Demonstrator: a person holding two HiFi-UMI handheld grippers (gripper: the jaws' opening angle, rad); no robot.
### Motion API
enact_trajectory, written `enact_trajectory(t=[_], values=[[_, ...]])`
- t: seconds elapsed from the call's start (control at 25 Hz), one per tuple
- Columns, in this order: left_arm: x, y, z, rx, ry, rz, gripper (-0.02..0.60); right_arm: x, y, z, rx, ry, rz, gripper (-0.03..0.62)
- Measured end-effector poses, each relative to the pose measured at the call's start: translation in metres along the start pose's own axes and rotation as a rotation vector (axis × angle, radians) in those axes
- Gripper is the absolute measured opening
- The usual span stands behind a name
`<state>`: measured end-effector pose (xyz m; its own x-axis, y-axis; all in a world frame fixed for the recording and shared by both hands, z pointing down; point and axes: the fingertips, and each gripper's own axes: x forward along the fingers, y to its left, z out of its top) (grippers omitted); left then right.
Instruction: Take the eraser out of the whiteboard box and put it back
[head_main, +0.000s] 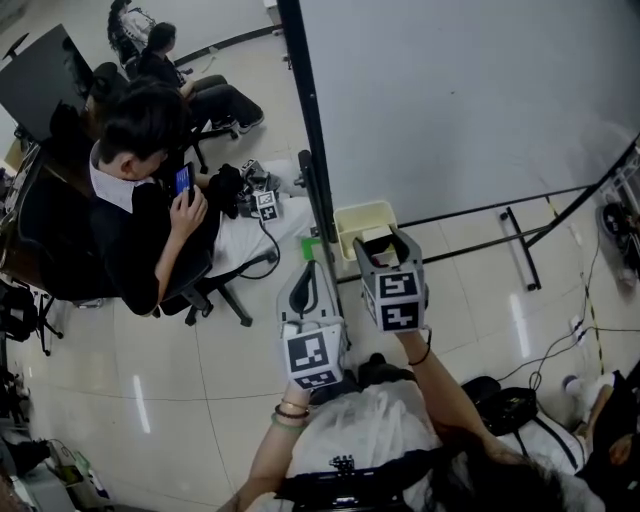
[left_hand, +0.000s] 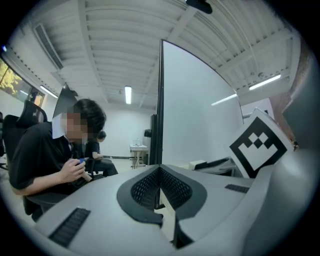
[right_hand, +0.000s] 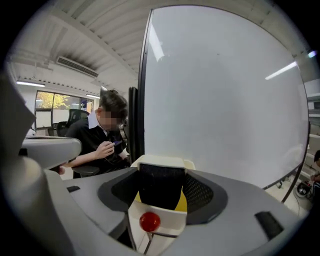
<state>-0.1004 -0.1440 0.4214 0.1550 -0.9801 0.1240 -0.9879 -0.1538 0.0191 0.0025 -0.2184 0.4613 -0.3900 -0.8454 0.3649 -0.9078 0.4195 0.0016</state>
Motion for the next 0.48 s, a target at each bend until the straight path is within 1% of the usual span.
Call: enact_trajectory(t=[0.12,0.24,0.36,0.48], values=[[-0.004,0.007,0.010,-0.047,-0.062,0.022,0.003,-0.021,0.003,0.031,-0.033,-0.095,0.008,0.270],[-0.006,0.012,0.010,-0.077,-0.094,0.030,0.003,-0.042,0.004,0.057,-0.054,-0.167,0.019,0.270],[-0.009,0.009,0.011,-0.115,-0.117,0.019,0.003,-0.061,0.004,0.070,-0.066,-0.208,0.024,0.270],[-0.010,0.006,0.010,-0.111,-0.110,0.009,0.002,-0.068,0.002,0.070,-0.078,-0.223,0.017,0.270]])
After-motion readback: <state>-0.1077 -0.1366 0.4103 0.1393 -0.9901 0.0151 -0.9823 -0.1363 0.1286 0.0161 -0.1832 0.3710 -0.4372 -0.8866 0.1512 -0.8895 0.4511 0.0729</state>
